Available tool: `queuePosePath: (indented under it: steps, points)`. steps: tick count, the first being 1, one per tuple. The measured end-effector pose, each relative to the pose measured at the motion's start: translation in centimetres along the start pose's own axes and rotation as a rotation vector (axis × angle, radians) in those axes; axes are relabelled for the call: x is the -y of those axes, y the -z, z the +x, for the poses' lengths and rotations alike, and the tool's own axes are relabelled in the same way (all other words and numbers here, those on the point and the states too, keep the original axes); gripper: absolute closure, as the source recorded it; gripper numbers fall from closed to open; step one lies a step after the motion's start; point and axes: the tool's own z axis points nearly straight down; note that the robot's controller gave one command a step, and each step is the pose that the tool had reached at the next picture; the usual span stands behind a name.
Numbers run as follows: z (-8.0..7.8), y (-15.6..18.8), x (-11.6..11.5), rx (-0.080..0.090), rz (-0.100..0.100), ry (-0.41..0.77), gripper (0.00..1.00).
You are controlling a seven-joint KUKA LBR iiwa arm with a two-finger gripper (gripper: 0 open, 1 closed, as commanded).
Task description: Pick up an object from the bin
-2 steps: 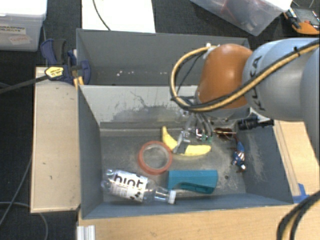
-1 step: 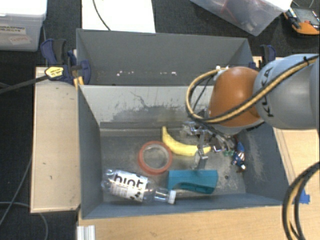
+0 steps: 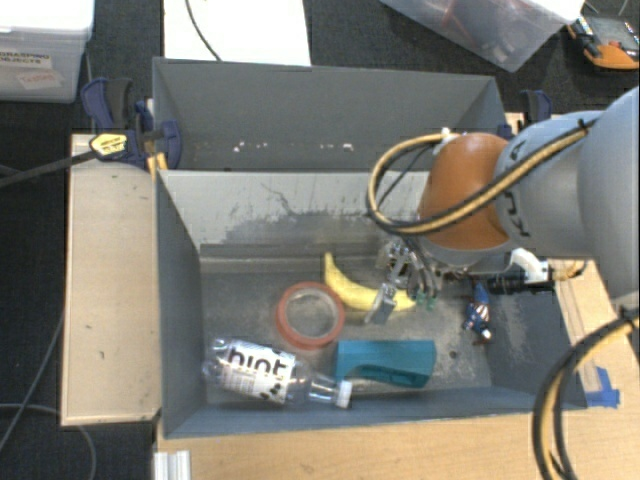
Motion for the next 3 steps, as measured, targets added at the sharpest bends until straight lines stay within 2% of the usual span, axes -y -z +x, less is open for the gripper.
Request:
queuePosePath:
  steps: [1, 2, 3]
  points:
    - [-0.3, 1.0, 2.0, -0.008, 0.006, 0.501, 1.0]
    - [-0.4, 1.2, 2.3, -0.009, 0.007, 0.52, 1.0]
    - [0.9, 14.2, 1.9, -0.011, 0.007, 0.47, 1.0]
